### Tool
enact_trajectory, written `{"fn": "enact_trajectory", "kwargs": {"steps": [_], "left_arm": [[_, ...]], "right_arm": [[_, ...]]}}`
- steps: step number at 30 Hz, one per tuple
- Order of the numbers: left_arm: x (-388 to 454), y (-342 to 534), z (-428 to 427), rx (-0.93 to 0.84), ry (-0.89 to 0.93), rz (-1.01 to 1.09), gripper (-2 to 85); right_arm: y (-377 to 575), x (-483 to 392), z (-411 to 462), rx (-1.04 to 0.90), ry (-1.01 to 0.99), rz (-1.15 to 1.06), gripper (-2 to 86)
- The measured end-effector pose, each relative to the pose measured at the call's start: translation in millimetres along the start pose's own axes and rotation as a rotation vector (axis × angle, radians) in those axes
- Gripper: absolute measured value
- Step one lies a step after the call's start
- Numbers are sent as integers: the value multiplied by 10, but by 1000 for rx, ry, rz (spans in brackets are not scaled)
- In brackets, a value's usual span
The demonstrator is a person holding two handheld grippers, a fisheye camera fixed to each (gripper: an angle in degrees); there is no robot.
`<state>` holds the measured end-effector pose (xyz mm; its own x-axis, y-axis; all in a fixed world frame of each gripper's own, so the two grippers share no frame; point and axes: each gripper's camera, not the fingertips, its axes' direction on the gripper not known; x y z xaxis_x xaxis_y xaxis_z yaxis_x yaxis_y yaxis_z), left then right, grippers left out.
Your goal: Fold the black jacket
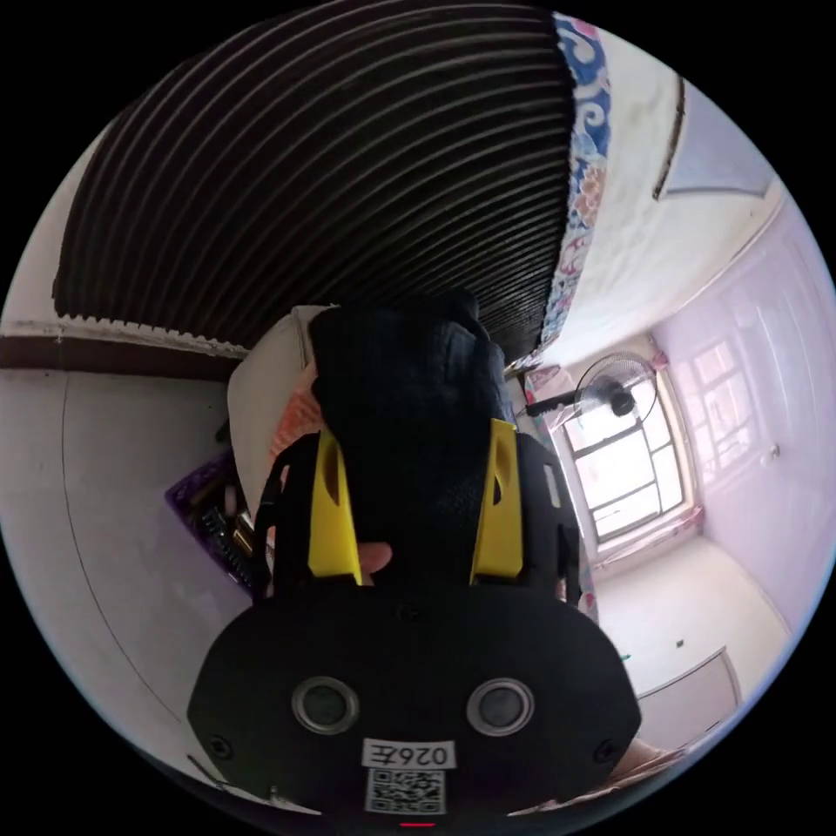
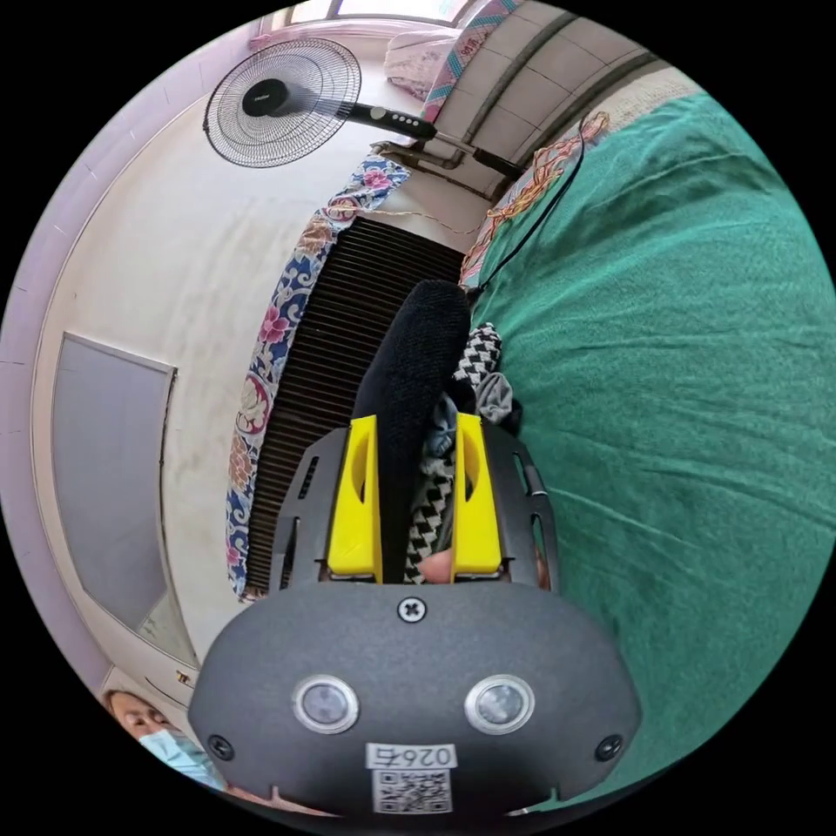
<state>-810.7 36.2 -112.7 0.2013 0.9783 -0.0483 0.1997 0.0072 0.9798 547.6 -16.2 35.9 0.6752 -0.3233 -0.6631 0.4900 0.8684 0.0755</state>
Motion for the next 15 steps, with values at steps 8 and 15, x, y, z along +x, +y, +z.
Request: {"fn": "enact_trajectory", "kwargs": {"steps": [8, 15], "left_arm": [[-271, 181, -46, 25, 25, 50, 142], [-263, 347, -183, 132, 2, 134, 89]], "right_arm": [[-570, -346, 495, -16, 21, -74, 110], [-708, -757, 1139, -156, 199, -212, 132]]}}
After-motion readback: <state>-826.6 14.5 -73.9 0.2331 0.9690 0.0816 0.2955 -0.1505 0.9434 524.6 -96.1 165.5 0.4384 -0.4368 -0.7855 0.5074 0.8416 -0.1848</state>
